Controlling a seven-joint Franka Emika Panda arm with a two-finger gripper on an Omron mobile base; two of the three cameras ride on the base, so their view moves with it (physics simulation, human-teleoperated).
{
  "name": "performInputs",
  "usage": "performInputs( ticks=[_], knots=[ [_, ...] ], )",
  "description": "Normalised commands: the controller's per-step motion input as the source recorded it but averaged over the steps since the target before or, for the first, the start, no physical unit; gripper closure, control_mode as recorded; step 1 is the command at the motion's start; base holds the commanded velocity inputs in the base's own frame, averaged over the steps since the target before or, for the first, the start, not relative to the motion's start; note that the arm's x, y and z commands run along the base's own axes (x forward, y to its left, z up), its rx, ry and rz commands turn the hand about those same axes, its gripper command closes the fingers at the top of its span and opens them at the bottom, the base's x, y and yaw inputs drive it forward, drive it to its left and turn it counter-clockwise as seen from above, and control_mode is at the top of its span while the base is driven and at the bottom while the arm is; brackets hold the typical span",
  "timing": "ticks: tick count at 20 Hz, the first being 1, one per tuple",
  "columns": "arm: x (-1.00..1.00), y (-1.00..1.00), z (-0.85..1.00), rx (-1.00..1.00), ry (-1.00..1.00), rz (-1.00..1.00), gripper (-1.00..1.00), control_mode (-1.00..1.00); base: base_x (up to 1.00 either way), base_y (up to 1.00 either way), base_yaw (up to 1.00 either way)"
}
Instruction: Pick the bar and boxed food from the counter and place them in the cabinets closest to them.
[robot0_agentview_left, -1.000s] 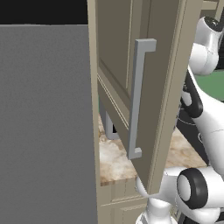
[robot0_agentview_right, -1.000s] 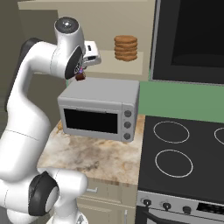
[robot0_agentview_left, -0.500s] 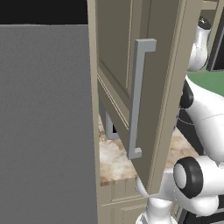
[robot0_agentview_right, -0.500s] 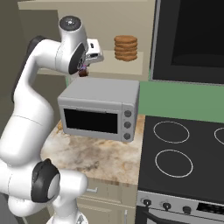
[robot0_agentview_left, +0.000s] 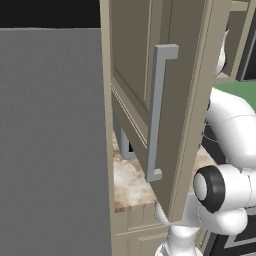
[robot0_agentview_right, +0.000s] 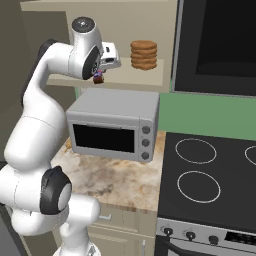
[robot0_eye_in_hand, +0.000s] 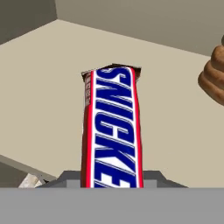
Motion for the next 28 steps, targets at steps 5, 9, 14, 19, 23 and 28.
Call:
performInputs(
  ticks=[5,9,14,19,23,28],
  knots=[
    [0.35,0.02,0.00,0.00,0.01,-0.05,1.00,-1.00,0.00,0.00,0.00],
    [0.35,0.00,0.00,0.00,0.01,-0.05,1.00,-1.00,0.00,0.00,0.00],
    [0.37,0.00,0.00,0.00,0.01,-0.04,1.00,-1.00,0.00,0.00,0.00],
    [0.35,0.00,0.00,0.00,0.00,-0.04,1.00,-1.00,0.00,0.00,0.00],
    [0.32,0.00,0.00,0.00,0.00,-0.04,1.00,-1.00,0.00,0.00,0.00],
    [0.22,0.00,0.00,0.00,0.00,-0.02,1.00,-1.00,0.00,0.00,0.00]
  ],
)
